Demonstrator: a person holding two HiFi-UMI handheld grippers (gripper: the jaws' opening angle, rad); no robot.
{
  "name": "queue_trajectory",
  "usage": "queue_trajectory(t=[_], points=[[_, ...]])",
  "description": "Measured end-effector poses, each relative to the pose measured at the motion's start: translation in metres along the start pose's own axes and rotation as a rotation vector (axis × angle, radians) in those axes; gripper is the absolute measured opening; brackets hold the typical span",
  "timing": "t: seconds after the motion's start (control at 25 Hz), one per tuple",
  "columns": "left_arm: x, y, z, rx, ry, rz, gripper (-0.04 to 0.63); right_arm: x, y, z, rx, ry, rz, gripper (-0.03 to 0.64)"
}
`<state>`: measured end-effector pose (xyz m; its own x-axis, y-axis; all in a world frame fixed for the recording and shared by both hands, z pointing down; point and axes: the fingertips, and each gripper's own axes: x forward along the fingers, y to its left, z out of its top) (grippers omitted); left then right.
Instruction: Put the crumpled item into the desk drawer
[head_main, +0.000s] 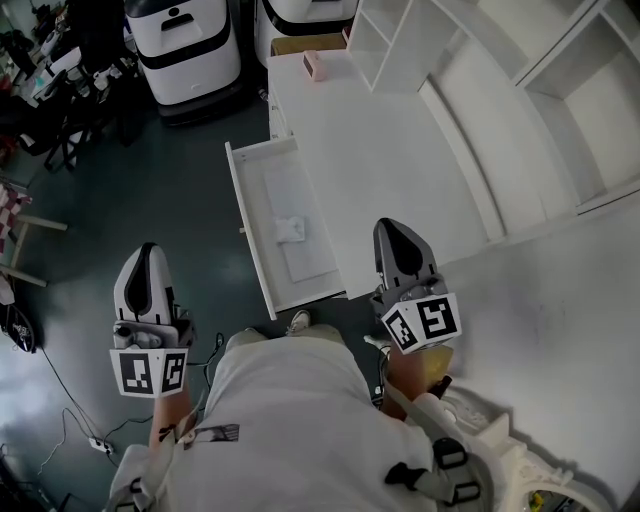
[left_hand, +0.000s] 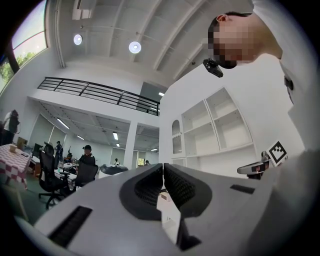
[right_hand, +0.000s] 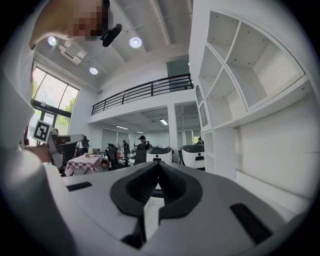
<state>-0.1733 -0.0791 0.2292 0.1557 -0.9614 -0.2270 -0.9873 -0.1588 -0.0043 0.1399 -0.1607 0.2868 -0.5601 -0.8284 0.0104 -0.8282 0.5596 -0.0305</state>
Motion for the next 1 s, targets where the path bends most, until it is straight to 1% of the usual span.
queue_trajectory(t=[0.2,0.52,0.8,0.88,1.0], points=[[0.005,-0.012,-0.001,0.052,0.005,-0.007,0.021,-0.008,-0.007,-0.001,-0.023,0.014,0.006,0.009],[0.015,-0.029,-0.01,0.027,0.012,-0.018,0.021,-0.012,-0.024,-0.003,-0.01,0.008,0.006,0.009],[0.026,-0.047,-0.013,0.046,0.005,-0.029,0.021,-0.015,-0.043,-0.005,0.002,-0.011,0.009,0.009],[0.026,-0.049,-0.016,0.053,0.007,-0.022,0.021,-0.017,-0.045,-0.007,-0.007,-0.01,0.008,0.009],[0.028,-0.049,-0.017,0.055,0.006,-0.019,0.021,-0.018,-0.044,-0.008,-0.048,-0.007,0.001,0.009]])
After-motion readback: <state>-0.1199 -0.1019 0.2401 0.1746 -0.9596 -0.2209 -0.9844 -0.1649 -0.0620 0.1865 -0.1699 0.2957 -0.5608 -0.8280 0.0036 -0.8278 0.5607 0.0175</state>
